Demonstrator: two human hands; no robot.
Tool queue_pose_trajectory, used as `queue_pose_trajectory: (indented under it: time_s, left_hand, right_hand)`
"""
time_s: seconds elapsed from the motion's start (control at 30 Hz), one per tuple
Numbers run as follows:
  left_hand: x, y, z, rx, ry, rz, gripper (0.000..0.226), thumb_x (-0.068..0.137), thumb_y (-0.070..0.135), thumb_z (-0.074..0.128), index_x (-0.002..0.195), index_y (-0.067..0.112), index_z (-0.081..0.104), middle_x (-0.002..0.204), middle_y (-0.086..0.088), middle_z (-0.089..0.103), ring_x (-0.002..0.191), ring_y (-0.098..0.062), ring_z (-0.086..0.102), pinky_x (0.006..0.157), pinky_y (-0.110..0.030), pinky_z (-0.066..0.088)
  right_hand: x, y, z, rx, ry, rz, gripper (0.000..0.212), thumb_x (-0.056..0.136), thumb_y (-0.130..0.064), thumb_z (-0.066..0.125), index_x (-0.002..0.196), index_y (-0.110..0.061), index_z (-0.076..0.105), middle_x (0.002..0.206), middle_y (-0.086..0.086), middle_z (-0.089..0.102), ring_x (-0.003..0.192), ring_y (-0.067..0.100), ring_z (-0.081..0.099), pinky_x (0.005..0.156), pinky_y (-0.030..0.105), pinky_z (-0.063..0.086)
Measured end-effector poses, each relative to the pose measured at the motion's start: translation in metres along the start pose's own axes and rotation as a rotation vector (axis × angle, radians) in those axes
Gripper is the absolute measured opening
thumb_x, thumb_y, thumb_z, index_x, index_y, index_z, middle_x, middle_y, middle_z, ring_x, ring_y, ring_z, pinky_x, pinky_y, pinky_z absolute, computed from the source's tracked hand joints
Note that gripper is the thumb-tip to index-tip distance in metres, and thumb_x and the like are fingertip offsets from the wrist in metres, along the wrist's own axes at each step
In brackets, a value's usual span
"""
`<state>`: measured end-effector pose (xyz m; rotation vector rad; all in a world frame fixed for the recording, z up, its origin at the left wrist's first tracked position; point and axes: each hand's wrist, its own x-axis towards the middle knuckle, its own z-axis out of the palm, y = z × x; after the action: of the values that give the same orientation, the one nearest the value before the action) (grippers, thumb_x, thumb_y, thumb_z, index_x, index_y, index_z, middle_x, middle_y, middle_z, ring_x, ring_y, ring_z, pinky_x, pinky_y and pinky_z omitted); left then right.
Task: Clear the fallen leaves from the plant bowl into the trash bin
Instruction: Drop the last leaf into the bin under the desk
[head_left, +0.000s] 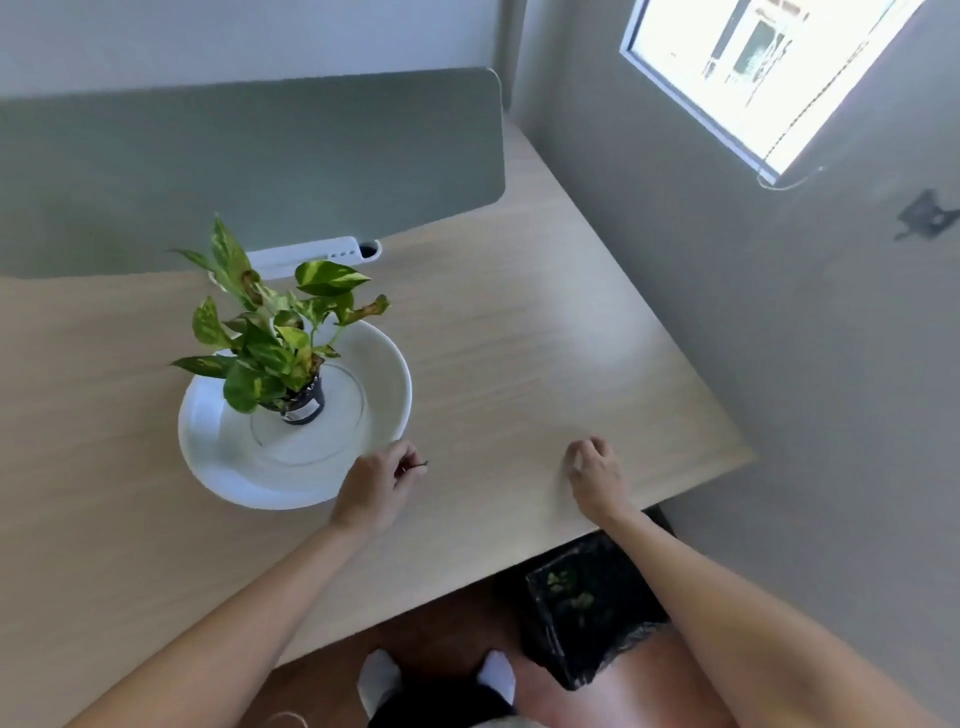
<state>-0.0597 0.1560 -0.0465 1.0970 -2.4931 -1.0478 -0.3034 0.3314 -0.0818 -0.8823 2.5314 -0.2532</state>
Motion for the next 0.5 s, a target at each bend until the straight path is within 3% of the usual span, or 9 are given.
queue_pose_trajectory:
  time_s: [0.1, 0.2, 0.37, 0.5]
  left_hand:
    - [-0.006, 0.042, 0.037, -0.01, -0.124, 0.072, 0.01, 0.08, 0.017, 0.071, 0.078, 0.01, 0.065, 0.049, 0.02, 0.057, 0.054, 0.016, 0.052, 0.054, -0.004, 0.036]
    - [-0.016, 0.077, 0.078, -0.038, -0.268, 0.118, 0.009, 0.08, 0.019, 0.07, 0.078, 0.01, 0.067, 0.046, 0.023, 0.048, 0.057, 0.02, 0.051, 0.054, -0.002, 0.035]
    - [-0.033, 0.111, 0.165, -0.082, -0.531, 0.074, 0.007, 0.079, 0.021, 0.068, 0.075, 0.02, 0.063, 0.068, 0.011, 0.06, 0.06, 0.003, 0.053, 0.063, -0.012, 0.039]
    - [-0.037, 0.133, 0.223, -0.043, -0.636, -0.019, 0.012, 0.081, 0.017, 0.065, 0.071, 0.02, 0.058, 0.067, 0.005, 0.059, 0.063, -0.013, 0.055, 0.066, -0.024, 0.045]
  right_hand:
    - [0.008, 0.056, -0.021, -0.108, -0.085, 0.059, 0.054, 0.097, -0.033, 0.045, 0.146, -0.021, 0.026, 0.157, 0.019, 0.016, 0.143, 0.041, 0.019, 0.115, 0.046, 0.025]
    - [0.021, 0.088, -0.038, -0.122, -0.136, 0.024, 0.064, 0.094, -0.043, 0.047, 0.15, -0.032, 0.018, 0.161, 0.015, 0.005, 0.148, 0.038, 0.004, 0.12, 0.047, 0.013]
    - [0.028, 0.11, -0.04, -0.07, -0.137, -0.03, 0.067, 0.09, -0.046, 0.055, 0.148, -0.038, 0.022, 0.163, 0.011, 0.001, 0.149, 0.035, -0.001, 0.119, 0.052, 0.011]
    - [0.029, 0.114, -0.033, -0.046, -0.11, -0.059, 0.065, 0.093, -0.044, 0.05, 0.149, -0.038, 0.018, 0.163, 0.011, -0.004, 0.149, 0.035, -0.007, 0.119, 0.053, 0.006]
